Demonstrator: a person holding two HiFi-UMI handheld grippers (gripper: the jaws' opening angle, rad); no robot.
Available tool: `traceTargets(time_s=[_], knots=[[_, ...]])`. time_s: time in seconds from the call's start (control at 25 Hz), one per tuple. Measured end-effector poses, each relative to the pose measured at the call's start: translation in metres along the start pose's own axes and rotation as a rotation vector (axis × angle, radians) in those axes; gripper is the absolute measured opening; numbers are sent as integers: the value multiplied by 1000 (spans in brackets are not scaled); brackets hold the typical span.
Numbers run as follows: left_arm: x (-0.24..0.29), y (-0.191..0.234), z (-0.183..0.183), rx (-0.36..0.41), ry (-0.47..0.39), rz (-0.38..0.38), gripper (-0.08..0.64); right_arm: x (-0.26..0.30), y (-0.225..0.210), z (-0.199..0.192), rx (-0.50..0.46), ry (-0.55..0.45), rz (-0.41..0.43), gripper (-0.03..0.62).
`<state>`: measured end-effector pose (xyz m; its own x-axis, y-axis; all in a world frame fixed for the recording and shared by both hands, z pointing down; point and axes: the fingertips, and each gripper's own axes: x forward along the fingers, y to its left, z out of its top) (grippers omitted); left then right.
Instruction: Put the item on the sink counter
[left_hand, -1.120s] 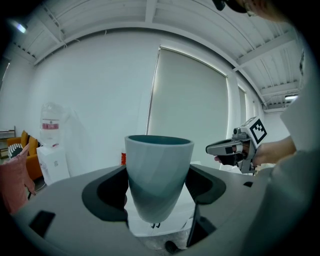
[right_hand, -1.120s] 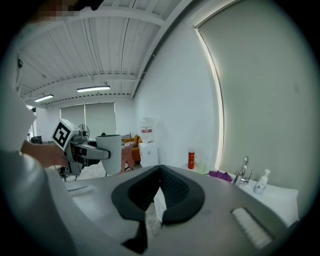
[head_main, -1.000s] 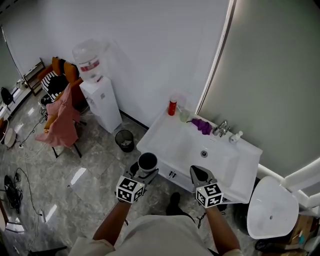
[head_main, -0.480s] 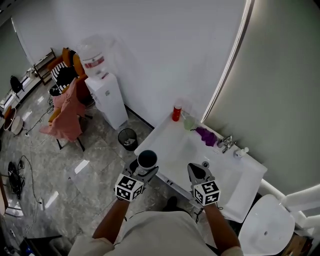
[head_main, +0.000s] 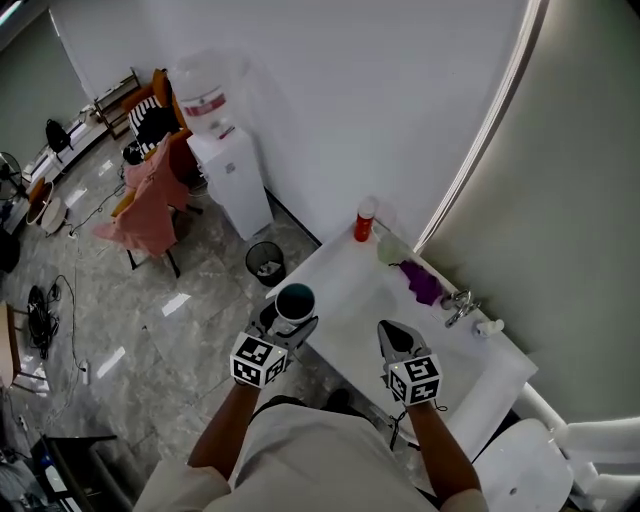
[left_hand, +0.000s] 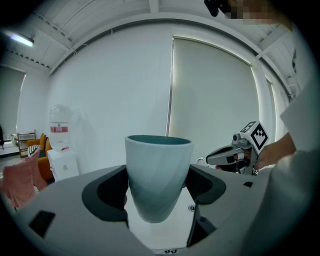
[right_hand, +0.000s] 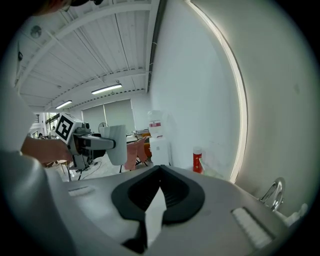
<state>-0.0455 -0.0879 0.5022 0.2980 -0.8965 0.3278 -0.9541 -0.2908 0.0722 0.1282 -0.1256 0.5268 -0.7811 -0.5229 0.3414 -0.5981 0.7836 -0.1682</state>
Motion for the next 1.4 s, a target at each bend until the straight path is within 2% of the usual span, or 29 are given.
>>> traceTargets(time_s=[0.32, 0.52, 1.0, 1.4], knots=[[21, 17, -1, 8, 16, 31, 360, 22, -12, 0, 9, 6, 17, 11], [38, 39, -9, 11, 20, 25, 360, 42, -16, 3, -4, 16, -7, 11], [115, 98, -44, 80, 41, -123, 359, 108, -36, 1, 67, 68, -126, 11], [190, 130, -110, 103, 123, -190, 359, 165, -45, -22, 131, 144, -186, 11]])
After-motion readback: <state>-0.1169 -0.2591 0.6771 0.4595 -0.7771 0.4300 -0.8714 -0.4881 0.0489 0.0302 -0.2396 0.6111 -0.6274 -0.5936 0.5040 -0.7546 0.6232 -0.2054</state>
